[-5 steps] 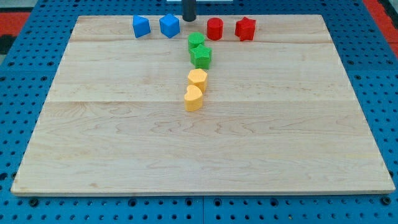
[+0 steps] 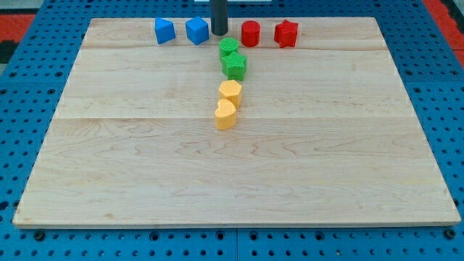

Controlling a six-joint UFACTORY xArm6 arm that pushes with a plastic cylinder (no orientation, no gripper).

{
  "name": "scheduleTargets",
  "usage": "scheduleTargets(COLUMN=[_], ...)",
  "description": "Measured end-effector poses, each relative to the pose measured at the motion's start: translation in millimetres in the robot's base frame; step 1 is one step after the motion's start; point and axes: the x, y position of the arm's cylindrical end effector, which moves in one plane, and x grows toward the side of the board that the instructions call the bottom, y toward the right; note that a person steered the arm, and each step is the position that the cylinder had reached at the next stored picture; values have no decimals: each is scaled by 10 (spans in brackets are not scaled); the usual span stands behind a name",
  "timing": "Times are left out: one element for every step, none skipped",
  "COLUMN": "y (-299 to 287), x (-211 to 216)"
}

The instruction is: Move the green circle to the bottom right of the red circle

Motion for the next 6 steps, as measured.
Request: scheduleTargets(y=[0, -138, -187, 285, 393, 131], x=[244, 541, 803, 723, 591, 727])
